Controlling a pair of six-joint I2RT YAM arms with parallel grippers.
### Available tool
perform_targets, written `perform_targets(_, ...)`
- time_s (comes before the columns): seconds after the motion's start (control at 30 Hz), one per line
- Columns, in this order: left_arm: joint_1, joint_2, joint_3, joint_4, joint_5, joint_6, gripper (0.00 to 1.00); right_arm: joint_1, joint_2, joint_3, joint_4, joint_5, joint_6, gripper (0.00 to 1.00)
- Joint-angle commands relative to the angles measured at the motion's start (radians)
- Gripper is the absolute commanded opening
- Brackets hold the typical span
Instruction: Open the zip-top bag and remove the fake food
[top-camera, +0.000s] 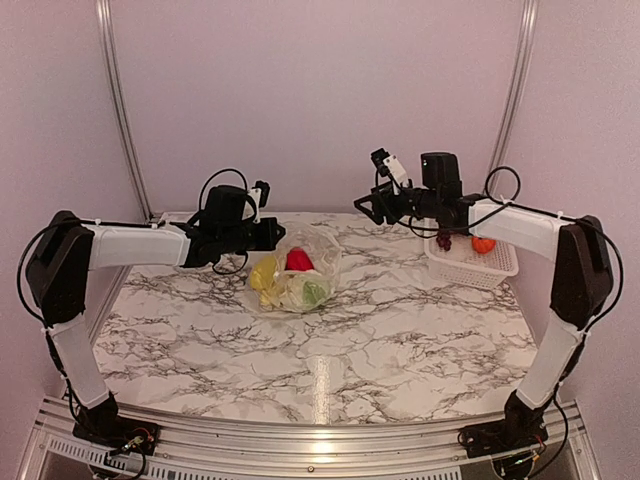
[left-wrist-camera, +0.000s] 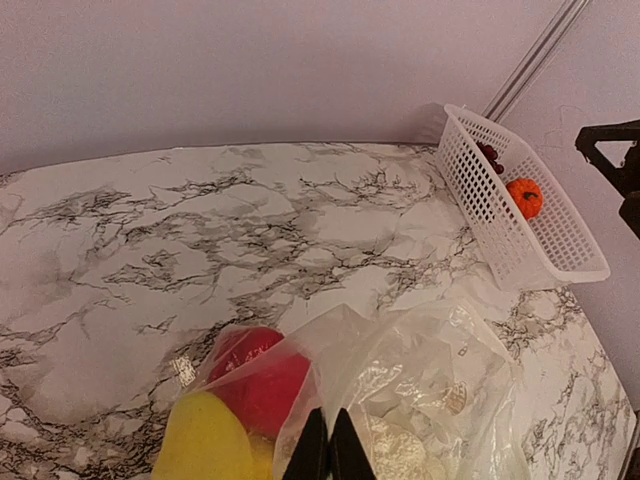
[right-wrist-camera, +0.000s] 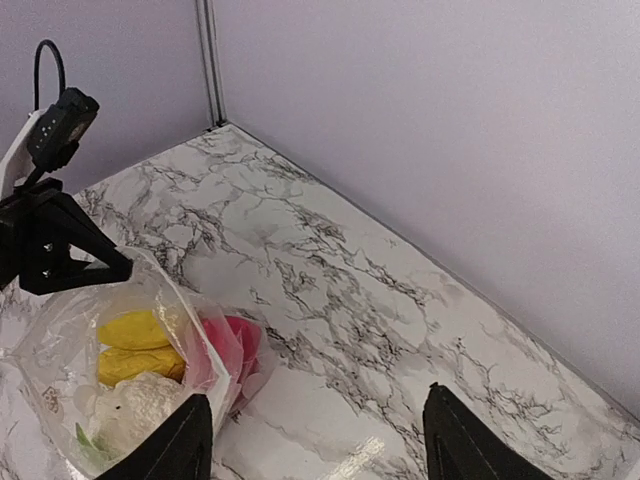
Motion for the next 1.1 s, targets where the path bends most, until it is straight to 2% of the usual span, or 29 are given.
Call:
perform_targets(0.0, 0.004, 0.007, -0.02, 0.041, 0.054, -0.005, 0.0, 0.089, 0.022, 0.086, -0.082, -0.053, -0.042, 0.68)
perform_targets(0.17, 0.004, 0.009, -0.026, 0.06, 0.078, -0.014, 0.0, 0.2, 0.066, 0.121, -0.147, -0.018, -0.106, 0.65)
perform_targets(0.3, 0.004, 0.012, -0.028, 0.072, 0.095, -0.018, 0.0, 0.249, 0.114, 0.136, -0.185, -0.021, -0.147, 0.53)
perform_targets(0.53, 0.004, 0.016, -0.033, 0.087, 0.117, -0.025, 0.0, 0.293, 0.206, 0.165, -0.228, -0.015, -0.177, 0.5)
perform_targets(0.93, 0.004, 0.033, -0.033, 0.106, 0.144, -0.049, 0.0, 0.324, 0.32, 0.153, -0.249, 0.022, -0.193, 0.54)
perform_targets(1.07, 0.004, 0.035, -0.032, 0.106, 0.146, -0.055, 0.0, 0.331, 0.346, 0.144, -0.265, 0.045, -0.188, 0.64)
